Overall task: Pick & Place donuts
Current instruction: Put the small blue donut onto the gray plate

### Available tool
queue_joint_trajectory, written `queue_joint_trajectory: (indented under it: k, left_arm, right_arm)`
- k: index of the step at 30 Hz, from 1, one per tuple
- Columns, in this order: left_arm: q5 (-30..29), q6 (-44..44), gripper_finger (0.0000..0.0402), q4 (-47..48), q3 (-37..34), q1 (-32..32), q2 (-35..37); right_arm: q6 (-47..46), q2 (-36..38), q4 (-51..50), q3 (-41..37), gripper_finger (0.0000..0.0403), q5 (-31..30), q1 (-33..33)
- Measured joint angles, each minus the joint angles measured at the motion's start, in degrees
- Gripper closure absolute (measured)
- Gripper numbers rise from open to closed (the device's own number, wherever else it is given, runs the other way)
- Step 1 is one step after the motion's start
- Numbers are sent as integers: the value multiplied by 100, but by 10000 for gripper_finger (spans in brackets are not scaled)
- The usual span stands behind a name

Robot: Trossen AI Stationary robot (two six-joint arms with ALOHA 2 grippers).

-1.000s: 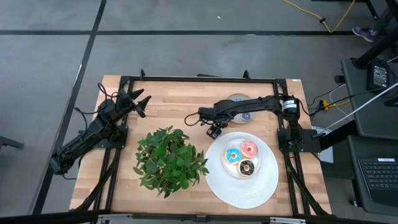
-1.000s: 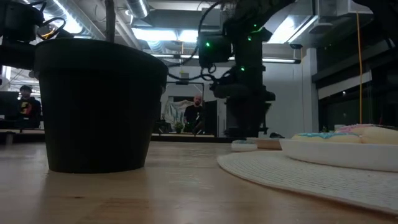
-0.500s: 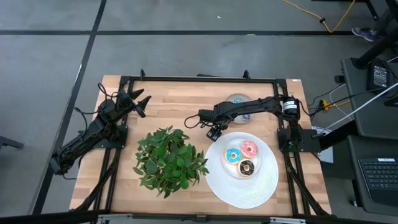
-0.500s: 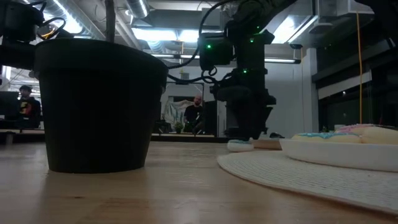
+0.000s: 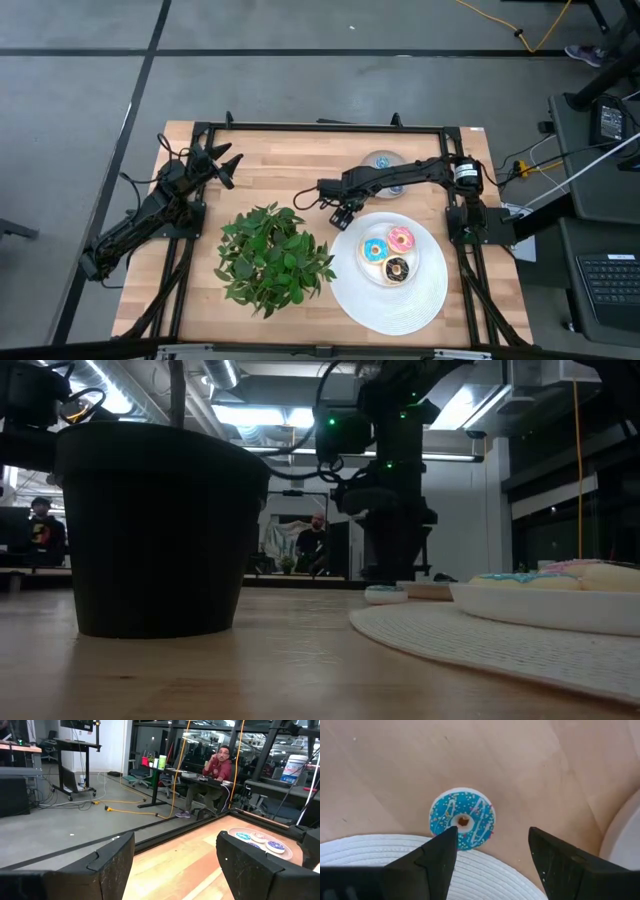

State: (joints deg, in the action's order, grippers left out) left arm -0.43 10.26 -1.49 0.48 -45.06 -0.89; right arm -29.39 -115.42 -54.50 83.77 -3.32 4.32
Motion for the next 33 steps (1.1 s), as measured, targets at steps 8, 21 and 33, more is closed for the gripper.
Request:
queue_joint_trajectory:
  k: [8,21,33]
  left_arm:
    - [0,0,131,0,-1,1,1]
    - [0,0,131,1,1,0,-1]
    - [1,0,131,1,-1,0,0]
  right_arm:
    - [-6,0,205,-230,159,-6,-25]
    - [142,0,551,-376,181,-6,-25]
    - [149,0,548,-378,295,33,-22]
